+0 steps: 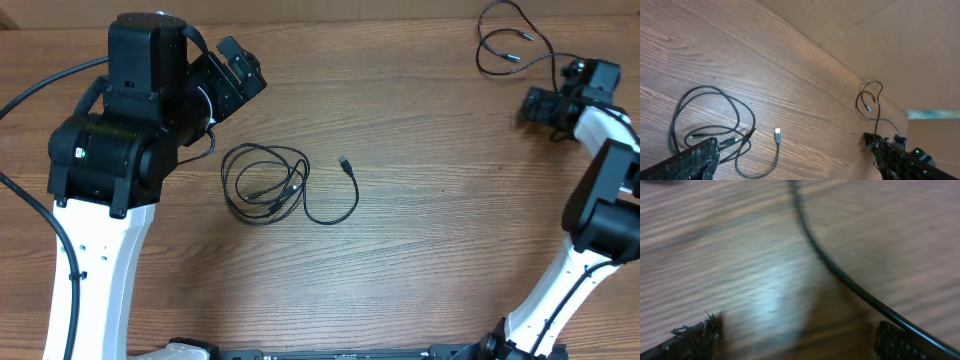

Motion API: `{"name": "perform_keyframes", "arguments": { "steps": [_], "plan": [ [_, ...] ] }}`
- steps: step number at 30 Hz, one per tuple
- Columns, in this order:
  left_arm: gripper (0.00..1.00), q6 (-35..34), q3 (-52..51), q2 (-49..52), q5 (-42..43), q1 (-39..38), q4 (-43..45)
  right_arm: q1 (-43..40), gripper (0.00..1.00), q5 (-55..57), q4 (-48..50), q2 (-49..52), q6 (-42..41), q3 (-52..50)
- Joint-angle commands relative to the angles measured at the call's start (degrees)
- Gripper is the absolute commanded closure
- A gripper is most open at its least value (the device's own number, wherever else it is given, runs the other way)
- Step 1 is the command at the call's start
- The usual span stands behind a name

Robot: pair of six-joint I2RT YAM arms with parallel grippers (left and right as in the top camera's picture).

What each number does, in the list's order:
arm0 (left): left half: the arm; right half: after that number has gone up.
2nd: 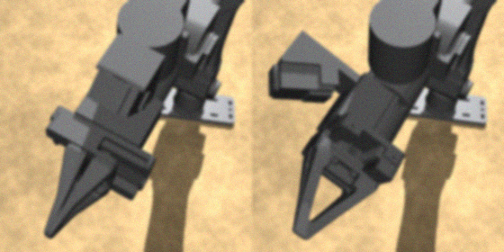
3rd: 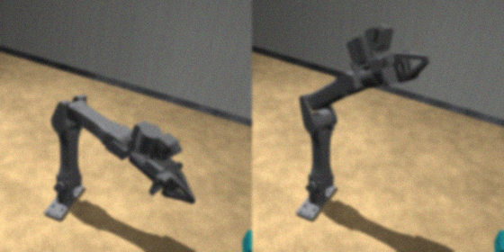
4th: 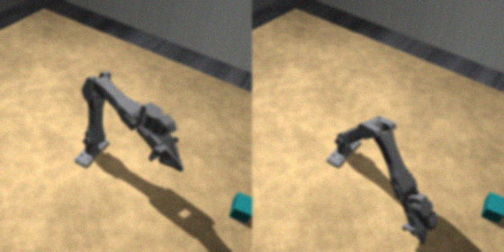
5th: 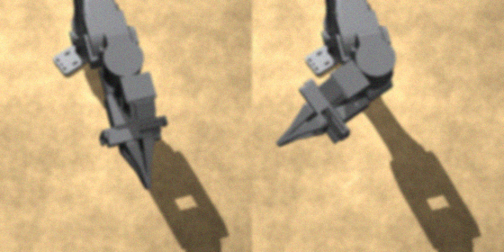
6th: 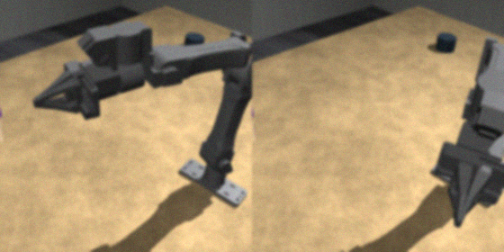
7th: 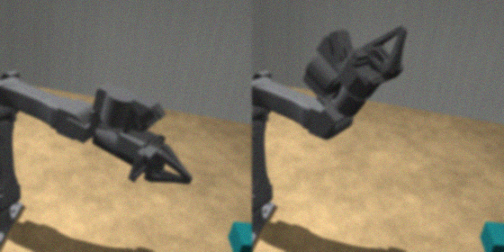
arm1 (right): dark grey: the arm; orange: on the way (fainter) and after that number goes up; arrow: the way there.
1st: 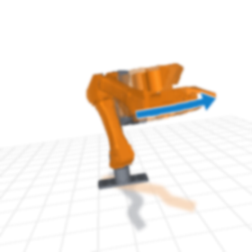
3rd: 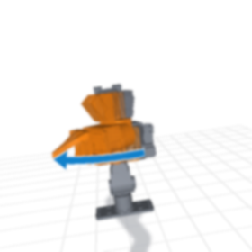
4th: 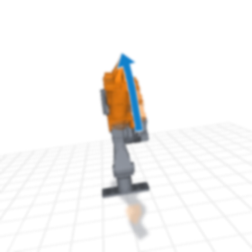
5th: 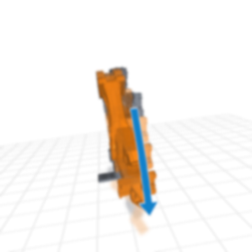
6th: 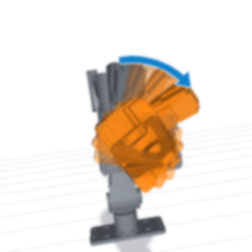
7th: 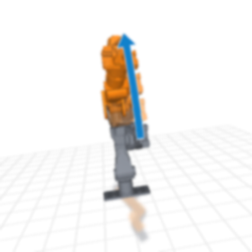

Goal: Untangle cables
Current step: 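Release the cable and hold the right gripper at the right edge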

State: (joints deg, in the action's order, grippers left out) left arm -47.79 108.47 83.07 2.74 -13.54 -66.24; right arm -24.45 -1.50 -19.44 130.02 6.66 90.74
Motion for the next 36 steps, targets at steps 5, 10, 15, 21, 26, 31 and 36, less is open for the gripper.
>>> {"name": "perform_keyframes", "arguments": {
  "steps": [5,10,15,21,26,31,36],
  "plan": [
    [0.00,0.90,0.37,0.09,-0.39,-0.35,0.04,-6.14,0.00,-2.03,1.36,2.23,-0.70,-0.79],
    [0.00,0.90,0.37,0.09,-0.39,-0.35,0.04,-8.15,0.00,-6.97,1.95,2.25,-0.94,-0.79],
    [0.00,0.90,0.37,0.09,-0.39,-0.35,0.04,-8.26,0.00,-7.17,3.15,2.23,-1.29,-0.79],
    [0.00,0.90,0.37,0.09,-0.39,-0.35,0.04,-8.31,0.00,-7.19,7.48,2.23,-11.15,-0.20],
    [0.00,0.90,0.37,0.09,-0.39,-0.35,0.04,-8.31,0.04,-7.15,9.38,2.23,-12.04,1.97],
    [0.00,0.90,0.37,0.09,-0.39,-0.35,0.04,-8.31,0.07,-7.17,10.08,2.23,-12.04,4.48],
    [0.00,0.90,0.37,0.09,-0.39,-0.35,0.04,-8.31,0.08,-8.81,10.14,2.23,-12.04,8.13]
  ]
}}
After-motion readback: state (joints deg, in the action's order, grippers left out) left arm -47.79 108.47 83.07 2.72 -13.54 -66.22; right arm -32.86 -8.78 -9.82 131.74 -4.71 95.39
